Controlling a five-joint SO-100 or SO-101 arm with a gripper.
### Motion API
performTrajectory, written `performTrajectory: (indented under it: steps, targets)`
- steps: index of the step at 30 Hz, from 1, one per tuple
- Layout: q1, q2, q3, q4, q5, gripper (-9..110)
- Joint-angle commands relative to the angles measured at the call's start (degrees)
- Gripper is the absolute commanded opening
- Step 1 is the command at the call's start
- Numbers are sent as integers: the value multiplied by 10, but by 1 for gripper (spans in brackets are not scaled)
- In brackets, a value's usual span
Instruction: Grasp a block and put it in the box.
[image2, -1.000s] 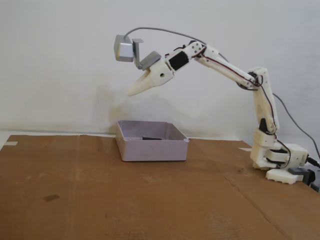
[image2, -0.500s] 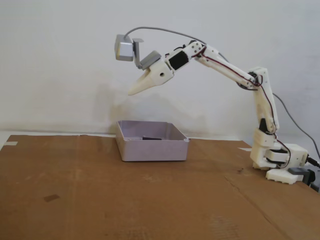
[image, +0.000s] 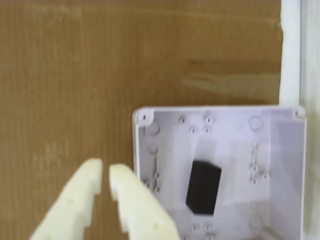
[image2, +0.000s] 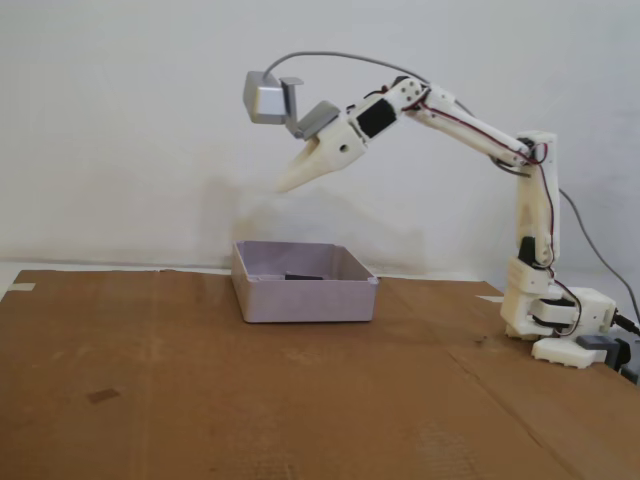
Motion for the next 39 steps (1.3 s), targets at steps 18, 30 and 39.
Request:
performTrajectory:
  steps: [18, 30, 39]
  targets:
    - [-14, 392, 299, -16, 7, 0]
    - [-25, 516, 441, -16, 7, 0]
    - [-25, 595, 527, -16, 7, 0]
